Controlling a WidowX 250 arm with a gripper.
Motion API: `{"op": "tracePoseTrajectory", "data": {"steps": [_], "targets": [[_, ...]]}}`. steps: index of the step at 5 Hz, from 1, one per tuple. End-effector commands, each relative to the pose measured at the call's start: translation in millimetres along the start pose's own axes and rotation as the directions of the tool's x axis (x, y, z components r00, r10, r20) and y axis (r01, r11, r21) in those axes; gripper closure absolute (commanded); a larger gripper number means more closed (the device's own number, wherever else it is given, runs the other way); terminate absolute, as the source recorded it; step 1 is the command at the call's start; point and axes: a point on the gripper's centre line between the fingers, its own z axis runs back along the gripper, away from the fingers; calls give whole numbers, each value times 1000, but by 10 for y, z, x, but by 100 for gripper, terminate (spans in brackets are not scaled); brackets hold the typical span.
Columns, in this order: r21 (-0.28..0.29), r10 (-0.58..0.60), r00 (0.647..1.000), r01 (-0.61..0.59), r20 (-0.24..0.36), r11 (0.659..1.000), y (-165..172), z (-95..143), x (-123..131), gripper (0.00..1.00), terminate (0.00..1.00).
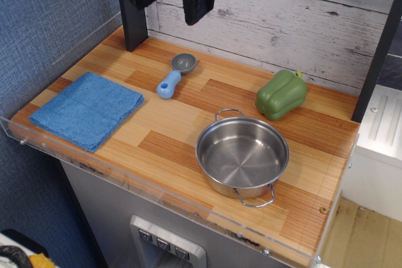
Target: Put the pepper in the circle.
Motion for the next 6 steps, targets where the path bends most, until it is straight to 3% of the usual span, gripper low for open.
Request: {"op": "tracePoseTrajectory", "data": {"steps": [1,4,6], "targets": [[0,0,1000,0,0,1000,0,0,0,0,0],[2,-75,997,75,5,997,-278,-314,501,0,0],[45,-51,999,51,0,998,-418,-724,798,0,0]]}}
